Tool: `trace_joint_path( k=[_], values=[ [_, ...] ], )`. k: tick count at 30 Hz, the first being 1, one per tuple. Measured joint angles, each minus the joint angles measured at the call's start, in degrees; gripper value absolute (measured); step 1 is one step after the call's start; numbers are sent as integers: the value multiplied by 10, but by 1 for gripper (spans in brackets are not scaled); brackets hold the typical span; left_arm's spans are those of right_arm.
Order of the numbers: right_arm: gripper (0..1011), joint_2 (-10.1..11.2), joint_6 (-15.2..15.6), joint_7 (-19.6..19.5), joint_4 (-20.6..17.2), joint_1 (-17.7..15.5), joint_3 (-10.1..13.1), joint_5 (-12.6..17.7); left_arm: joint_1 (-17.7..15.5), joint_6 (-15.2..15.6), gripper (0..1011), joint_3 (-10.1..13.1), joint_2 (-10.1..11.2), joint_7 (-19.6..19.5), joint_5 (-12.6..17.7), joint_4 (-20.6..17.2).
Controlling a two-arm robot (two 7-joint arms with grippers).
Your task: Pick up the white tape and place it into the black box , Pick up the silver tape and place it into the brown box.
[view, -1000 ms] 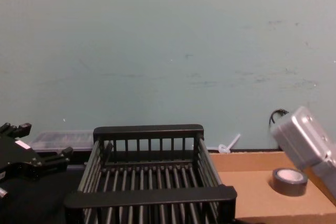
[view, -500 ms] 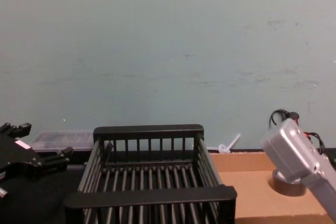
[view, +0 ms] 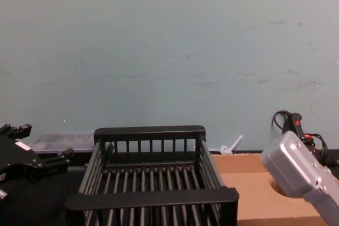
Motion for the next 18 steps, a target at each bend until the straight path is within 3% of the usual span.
trace_joint_path(
  k=[18],
  values=[
    [1002, -7, -3, 1, 9, 0, 0, -4, 0, 0, 1001, 0, 0, 0, 0, 0]
  ],
)
